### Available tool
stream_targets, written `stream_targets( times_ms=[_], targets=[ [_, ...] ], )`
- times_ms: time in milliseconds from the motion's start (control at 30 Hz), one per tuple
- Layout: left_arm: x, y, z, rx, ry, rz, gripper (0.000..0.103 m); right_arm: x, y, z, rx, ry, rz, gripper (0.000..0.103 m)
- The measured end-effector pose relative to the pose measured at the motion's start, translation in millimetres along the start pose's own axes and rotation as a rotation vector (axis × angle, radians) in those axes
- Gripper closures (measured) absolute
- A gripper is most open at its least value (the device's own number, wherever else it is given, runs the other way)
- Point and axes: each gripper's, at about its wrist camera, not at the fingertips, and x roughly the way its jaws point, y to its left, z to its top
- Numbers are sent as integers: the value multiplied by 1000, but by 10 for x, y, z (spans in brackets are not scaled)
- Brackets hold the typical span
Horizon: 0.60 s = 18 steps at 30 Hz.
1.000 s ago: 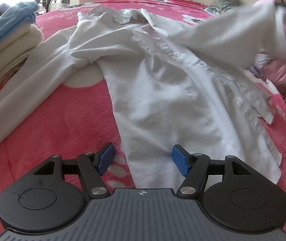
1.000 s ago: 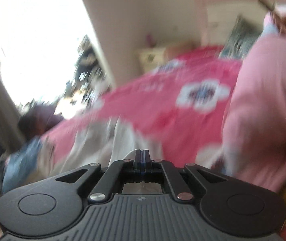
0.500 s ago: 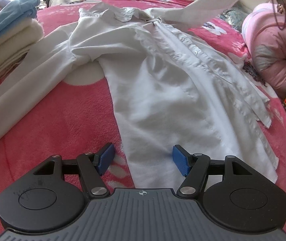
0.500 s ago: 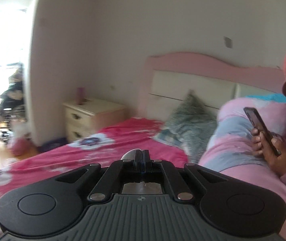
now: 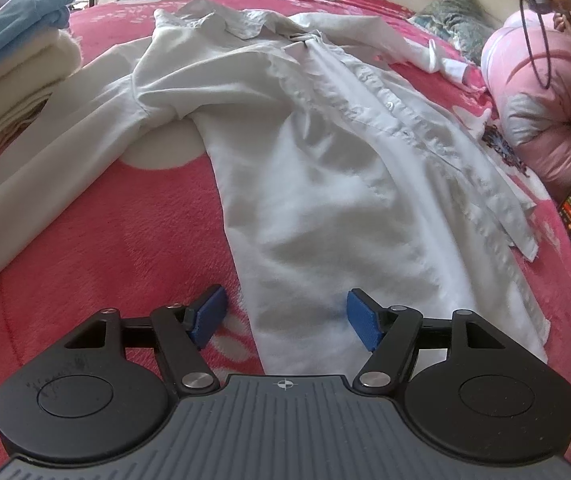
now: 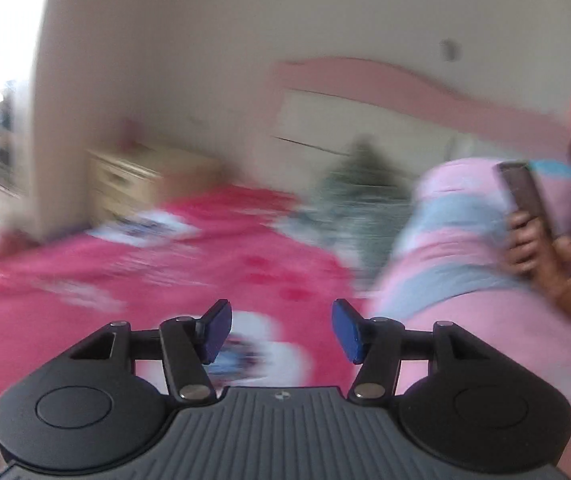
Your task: Fold clothes
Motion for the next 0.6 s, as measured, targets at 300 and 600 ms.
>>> stream_targets(
  times_ms=[300, 600],
  targets=[
    [-111, 17, 18, -22, -58, 32, 36, -1434, 51, -943, 18, 252, 618, 49],
    [-477, -129, -140, 59, -108, 5, 36, -1951, 58, -2517, -7, 693, 596, 60]
  ],
)
